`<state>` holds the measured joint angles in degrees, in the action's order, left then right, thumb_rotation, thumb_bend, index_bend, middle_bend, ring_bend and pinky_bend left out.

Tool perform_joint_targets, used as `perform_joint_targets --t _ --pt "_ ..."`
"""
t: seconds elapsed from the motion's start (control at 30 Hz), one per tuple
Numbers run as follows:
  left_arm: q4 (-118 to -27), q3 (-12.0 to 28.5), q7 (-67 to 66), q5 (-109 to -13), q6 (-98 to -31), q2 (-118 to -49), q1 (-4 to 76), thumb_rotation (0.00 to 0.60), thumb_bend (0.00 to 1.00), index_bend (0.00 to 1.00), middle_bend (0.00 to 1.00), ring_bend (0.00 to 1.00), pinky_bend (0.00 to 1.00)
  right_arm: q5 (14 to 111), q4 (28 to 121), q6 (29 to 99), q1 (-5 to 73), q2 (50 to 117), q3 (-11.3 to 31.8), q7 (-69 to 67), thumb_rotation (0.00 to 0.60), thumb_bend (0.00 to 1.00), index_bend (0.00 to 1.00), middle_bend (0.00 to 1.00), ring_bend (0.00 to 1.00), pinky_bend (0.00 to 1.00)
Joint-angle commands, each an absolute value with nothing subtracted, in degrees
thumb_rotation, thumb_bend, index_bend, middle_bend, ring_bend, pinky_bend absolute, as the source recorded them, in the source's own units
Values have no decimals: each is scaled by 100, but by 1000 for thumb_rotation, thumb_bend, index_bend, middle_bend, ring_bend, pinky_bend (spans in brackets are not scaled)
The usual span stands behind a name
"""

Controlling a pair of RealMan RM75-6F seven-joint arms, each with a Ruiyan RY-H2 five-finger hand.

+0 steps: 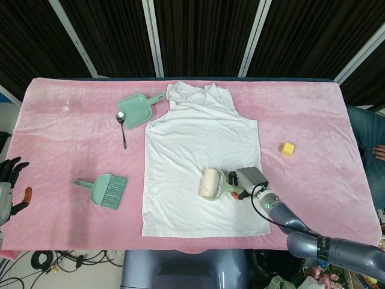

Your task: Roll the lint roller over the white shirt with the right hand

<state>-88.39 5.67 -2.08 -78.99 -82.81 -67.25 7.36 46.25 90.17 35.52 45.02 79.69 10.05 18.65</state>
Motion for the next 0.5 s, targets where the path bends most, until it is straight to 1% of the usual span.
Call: perform_joint_targets --t 0.03,0.27,0.5 --pt "-8837 573 -194 -7894 -8284 -6721 733 600 464 172 97 51 88 4462 8928 3532 4734 8106 982 1935 600 512 652 625 614 625" --pt "-8836 583 -163 -7891 -8280 -6709 731 600 465 172 97 51 89 4026 8818 3505 5284 8359 818 2256 600 513 652 625 615 624" --pt "-8824 588 -137 -7884 -8273 -6710 729 600 464 172 97 51 89 3689 8798 3687 5686 8600 790 2535 600 513 652 625 615 625"
